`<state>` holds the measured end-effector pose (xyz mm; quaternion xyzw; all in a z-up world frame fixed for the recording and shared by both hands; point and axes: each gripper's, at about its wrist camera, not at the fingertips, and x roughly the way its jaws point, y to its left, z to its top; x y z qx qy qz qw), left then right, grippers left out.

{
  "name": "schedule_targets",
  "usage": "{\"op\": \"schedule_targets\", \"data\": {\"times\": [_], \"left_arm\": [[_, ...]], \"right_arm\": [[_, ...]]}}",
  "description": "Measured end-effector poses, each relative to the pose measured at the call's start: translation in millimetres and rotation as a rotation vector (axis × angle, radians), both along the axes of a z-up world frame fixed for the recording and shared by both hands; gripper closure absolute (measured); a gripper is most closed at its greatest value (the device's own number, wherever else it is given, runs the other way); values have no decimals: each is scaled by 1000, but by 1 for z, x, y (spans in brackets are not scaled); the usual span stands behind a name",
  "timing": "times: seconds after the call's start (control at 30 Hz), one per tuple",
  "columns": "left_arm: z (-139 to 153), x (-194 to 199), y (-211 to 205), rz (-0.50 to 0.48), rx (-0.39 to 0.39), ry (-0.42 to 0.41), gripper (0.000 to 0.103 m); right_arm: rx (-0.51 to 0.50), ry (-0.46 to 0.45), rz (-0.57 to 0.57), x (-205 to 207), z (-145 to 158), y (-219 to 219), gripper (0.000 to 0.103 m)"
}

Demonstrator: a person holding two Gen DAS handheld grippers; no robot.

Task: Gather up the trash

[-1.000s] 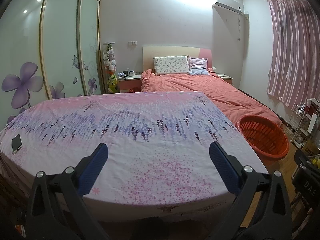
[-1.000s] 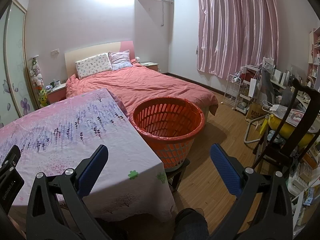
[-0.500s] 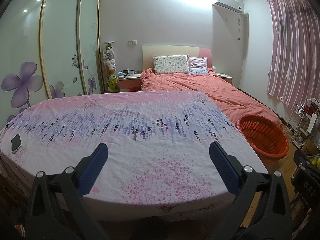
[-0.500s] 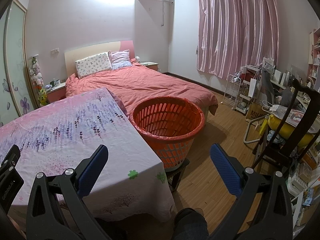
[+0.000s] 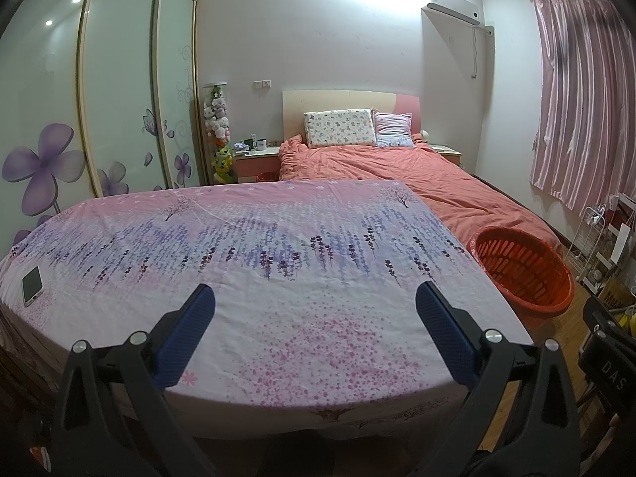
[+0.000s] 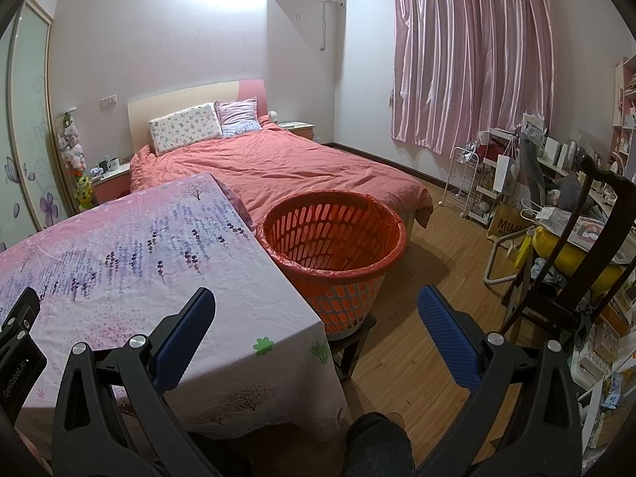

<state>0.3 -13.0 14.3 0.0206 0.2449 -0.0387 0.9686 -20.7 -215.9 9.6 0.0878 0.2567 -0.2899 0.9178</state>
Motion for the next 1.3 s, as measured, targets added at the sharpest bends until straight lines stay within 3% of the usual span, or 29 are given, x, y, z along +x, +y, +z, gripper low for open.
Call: {"op": "schedule_targets", "data": {"times": [1.3], "left_arm": [[-4,0,3,-1,4,6,4]], "right_arm": [[0,5,1,1,1,0,2]]}}
